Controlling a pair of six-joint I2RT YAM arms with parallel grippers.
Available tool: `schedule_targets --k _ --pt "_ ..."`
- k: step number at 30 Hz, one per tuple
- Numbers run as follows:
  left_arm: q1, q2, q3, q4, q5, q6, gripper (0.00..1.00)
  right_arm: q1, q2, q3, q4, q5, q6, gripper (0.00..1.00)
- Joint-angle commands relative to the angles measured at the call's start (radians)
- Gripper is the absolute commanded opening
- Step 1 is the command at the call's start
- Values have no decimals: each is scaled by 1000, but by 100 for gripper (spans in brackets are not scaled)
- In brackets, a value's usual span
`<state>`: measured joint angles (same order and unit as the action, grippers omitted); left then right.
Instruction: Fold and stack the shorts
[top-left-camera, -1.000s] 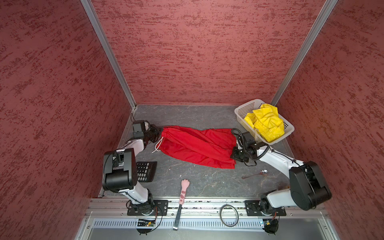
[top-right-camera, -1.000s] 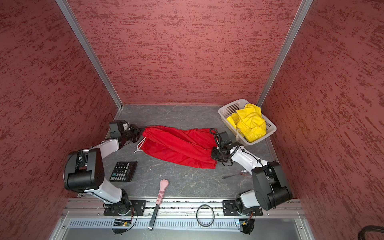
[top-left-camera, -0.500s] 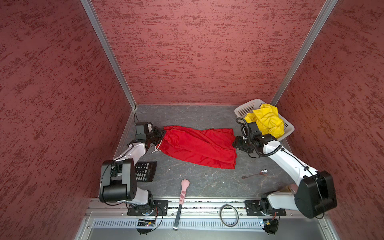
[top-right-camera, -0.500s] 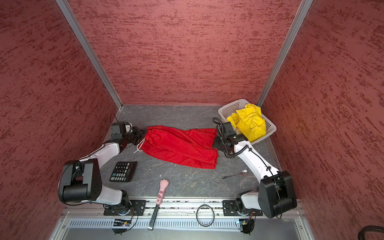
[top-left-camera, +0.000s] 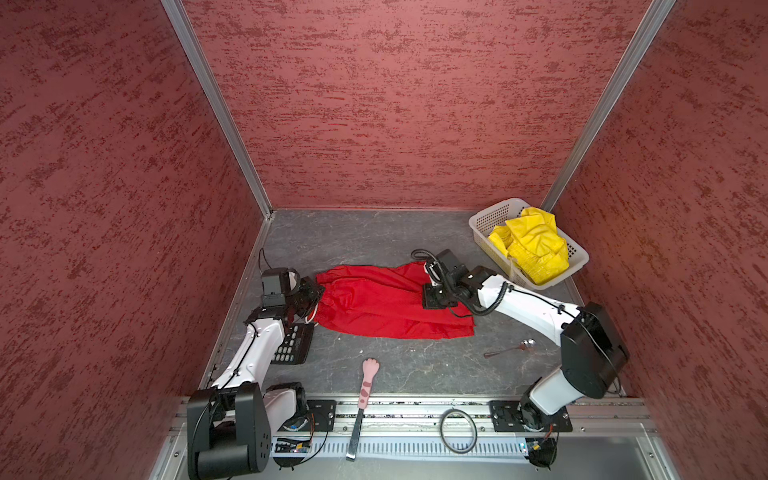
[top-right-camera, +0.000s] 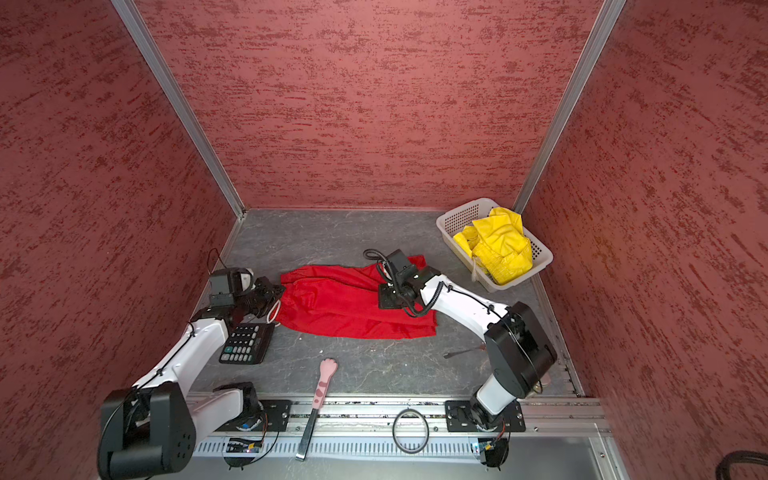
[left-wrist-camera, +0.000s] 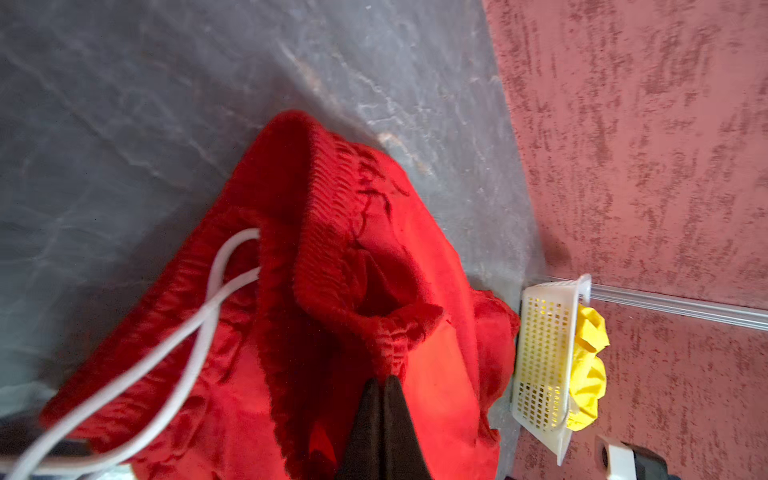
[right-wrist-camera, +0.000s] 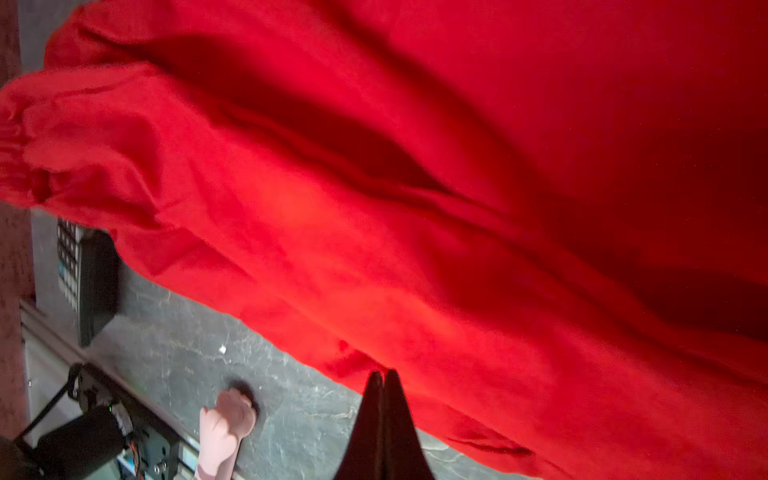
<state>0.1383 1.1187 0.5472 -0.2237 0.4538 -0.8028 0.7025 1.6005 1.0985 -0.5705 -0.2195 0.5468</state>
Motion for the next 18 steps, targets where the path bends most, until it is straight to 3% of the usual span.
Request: schedule_targets --k 1,5,12,18 --pt "6 27 -8 5 5 21 0 49 1 -47 83 -82 29 0" --pt "2 54 9 23 20 21 0 98 67 -45 80 -125 3 0" --pt "3 47 23 21 27 26 0 103 194 -31 125 -51 48 0" --pt "18 74 52 35 50 33 0 -10 288 -15 162 18 84 0"
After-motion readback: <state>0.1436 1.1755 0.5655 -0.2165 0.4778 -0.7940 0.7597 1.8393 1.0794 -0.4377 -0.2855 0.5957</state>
